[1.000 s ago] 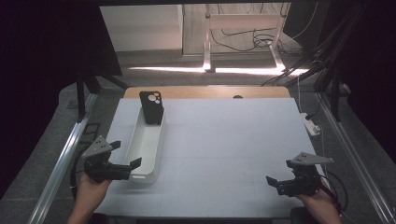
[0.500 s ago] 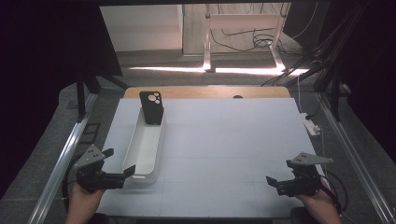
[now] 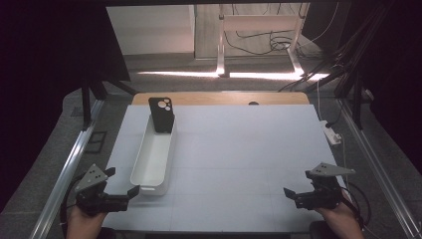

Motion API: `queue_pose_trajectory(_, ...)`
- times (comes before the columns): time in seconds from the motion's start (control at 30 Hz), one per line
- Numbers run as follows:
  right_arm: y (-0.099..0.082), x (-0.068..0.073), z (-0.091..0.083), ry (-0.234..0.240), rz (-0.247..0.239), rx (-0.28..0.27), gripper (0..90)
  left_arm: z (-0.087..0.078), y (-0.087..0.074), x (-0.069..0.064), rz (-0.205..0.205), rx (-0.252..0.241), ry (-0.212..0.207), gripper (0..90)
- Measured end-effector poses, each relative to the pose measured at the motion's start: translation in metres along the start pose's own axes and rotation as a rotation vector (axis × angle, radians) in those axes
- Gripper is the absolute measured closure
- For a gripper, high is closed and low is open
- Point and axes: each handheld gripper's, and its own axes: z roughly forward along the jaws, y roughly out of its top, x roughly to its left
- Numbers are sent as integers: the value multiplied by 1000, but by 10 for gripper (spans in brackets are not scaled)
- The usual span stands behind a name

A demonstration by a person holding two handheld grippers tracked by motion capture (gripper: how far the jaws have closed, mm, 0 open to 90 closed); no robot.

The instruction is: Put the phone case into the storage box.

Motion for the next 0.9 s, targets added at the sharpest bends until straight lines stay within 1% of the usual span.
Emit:
queue_pose_trajectory(0.23, 0, 0, 0, -2, -1, 0, 6, -1, -10, 0, -13, 14, 14, 0)
queue_pose_trajectory(0.33, 0, 0, 0, -2, -2, 0, 6, 0, -15, 0, -13, 32, 23, 0)
queue_pose_trajectory(0.57, 1, 0, 1, -2, -3, 3, 6, 1, -18, 1, -14, 43, 30, 0)
queue_pose_trajectory(0.63, 1, 0, 1, -2, -3, 4, 6, 2, -19, 1, -14, 53, 34, 0)
queue_pose_trajectory(0.83, 1, 0, 1, -1, -2, 3, 6, 4, -20, 2, -15, 63, 34, 0)
queue_pose_trajectory(0.9, 1, 0, 1, -1, -2, 3, 7, 5, -19, 3, -24, 72, 32, 0)
